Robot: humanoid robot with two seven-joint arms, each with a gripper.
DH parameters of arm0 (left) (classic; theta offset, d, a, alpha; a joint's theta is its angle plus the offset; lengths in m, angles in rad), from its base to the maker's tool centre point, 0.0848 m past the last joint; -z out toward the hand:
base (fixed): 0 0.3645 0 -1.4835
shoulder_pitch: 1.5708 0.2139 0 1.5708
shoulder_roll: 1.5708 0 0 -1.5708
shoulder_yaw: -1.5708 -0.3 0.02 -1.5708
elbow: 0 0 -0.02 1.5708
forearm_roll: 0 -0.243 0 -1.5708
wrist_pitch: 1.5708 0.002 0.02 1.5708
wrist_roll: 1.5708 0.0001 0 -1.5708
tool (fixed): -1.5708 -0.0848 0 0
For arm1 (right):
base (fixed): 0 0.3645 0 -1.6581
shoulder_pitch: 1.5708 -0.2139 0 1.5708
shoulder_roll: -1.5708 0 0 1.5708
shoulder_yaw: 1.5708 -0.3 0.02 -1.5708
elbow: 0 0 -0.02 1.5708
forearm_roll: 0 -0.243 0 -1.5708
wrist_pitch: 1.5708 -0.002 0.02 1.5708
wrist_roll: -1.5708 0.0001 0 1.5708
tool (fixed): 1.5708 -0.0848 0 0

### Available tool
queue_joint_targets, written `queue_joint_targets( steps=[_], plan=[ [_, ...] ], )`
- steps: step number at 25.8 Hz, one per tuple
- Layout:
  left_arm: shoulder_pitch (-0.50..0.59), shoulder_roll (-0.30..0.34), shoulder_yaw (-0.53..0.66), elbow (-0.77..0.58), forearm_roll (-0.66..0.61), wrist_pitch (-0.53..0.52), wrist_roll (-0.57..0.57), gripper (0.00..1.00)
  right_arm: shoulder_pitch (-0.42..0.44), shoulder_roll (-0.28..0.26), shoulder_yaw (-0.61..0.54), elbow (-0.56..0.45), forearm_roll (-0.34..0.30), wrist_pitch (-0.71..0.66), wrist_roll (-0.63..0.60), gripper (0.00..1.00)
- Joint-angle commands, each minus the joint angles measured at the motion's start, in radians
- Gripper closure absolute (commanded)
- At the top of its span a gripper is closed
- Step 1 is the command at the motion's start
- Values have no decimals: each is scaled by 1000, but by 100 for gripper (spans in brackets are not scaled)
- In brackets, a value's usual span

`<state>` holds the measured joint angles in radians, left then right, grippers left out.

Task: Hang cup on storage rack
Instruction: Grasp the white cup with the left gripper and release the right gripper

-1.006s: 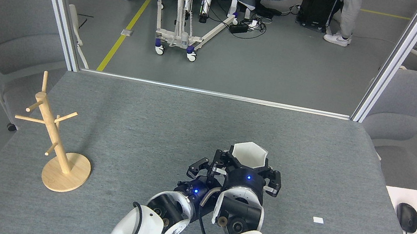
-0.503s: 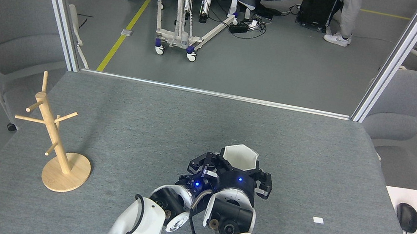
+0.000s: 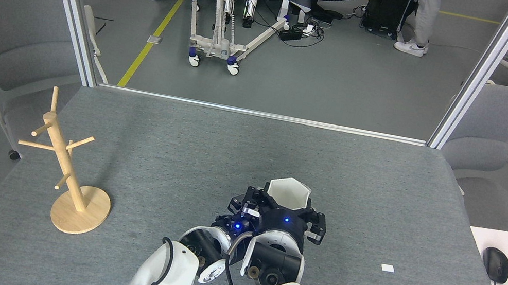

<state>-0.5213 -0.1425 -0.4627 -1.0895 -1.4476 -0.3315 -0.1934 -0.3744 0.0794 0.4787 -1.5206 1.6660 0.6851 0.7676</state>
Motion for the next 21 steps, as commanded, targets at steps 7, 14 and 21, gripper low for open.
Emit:
queue_joint_targets(
  steps=[7,14,21],
  plan=[
    [1,3,9,-1,3,-47,9,100,-1,-1,0,2,-9,-27,-1,1],
    [24,4,9,-1,0,-46,9,100,-3,-1,-3,0,-60,-35,-80,1],
    [112,21,9,-39,-7,-47,22,100,-1,-10,-5,0,-169,-82,-421,0]
  ],
)
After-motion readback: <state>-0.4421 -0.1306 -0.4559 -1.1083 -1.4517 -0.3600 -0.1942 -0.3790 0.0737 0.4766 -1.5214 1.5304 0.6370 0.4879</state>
